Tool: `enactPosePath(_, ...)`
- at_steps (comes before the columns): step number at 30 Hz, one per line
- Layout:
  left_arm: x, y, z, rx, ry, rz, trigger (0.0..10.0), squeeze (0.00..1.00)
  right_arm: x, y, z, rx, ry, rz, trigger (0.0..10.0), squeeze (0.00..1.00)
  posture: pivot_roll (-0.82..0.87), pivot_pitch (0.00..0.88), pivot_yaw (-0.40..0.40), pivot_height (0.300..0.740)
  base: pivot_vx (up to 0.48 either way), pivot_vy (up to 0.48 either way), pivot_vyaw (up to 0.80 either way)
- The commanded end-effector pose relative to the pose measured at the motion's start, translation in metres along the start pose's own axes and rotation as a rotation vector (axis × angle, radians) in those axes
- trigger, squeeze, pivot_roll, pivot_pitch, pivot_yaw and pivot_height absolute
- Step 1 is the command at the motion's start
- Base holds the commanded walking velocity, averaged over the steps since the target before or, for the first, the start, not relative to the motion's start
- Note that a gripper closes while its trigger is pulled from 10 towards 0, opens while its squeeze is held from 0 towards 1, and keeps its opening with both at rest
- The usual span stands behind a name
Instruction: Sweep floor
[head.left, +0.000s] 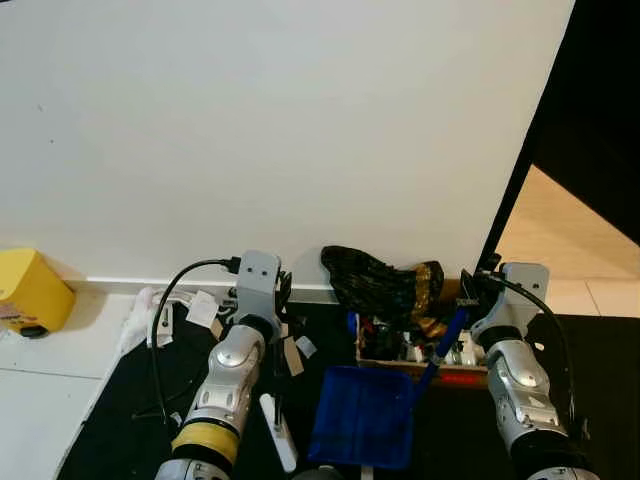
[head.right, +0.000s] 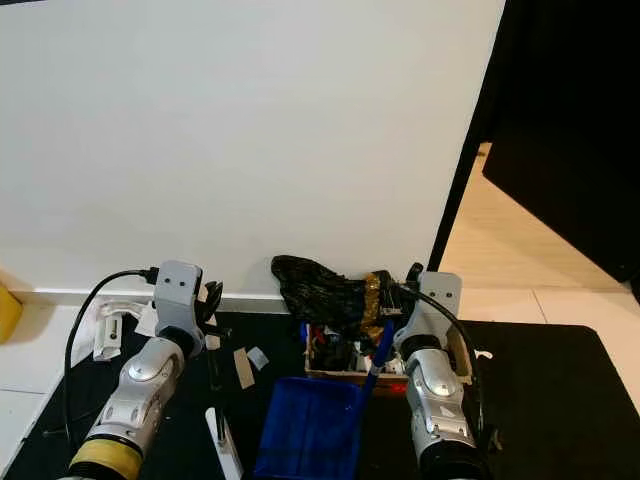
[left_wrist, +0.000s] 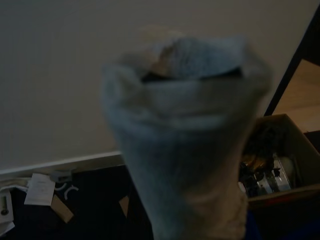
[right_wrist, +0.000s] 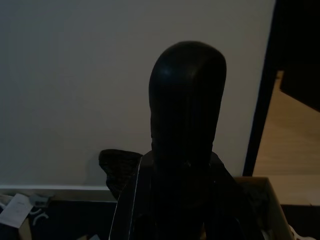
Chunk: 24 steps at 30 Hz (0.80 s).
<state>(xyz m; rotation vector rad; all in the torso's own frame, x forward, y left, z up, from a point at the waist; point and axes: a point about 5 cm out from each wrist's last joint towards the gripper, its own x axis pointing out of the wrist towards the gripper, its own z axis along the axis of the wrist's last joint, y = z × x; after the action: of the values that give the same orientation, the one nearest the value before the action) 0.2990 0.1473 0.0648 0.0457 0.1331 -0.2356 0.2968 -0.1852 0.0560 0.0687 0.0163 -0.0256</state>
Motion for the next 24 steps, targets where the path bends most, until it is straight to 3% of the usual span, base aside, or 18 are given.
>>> enactPosePath(1,0.0019,0.0015,0.0028,0.024,-0.006,-0.006,10.0,0.00,0.0032,0.0003,0.0059,-0.001,-0.027,-0.002,10.0,0.00,0.08,0.009,0.088,0.740,0.296,-0.375,0.00)
enactPosePath(7,0.0018,0.0022,0.0016,0.023,0.003,0.001,10.0,0.00,0.0029,0.0001,0.0056,-0.002,-0.026,-0.002,10.0,0.00,0.08,0.009,0.088,0.740,0.314,-0.356,0.00)
enactPosePath(10,0.0020,0.0025,0.0010,0.028,0.008,0.007,10.0,0.00,0.0028,-0.0001,0.0053,-0.002,-0.025,-0.001,10.0,0.00,0.07,0.009,0.087,0.740,0.301,0.000,0.00)
enactPosePath(24,0.0022,0.0020,-0.0010,0.028,0.016,0.013,10.0,0.00,0.0021,-0.0007,0.0042,-0.004,-0.019,0.001,10.0,0.00,0.07,0.013,0.086,0.740,0.000,0.000,0.00)
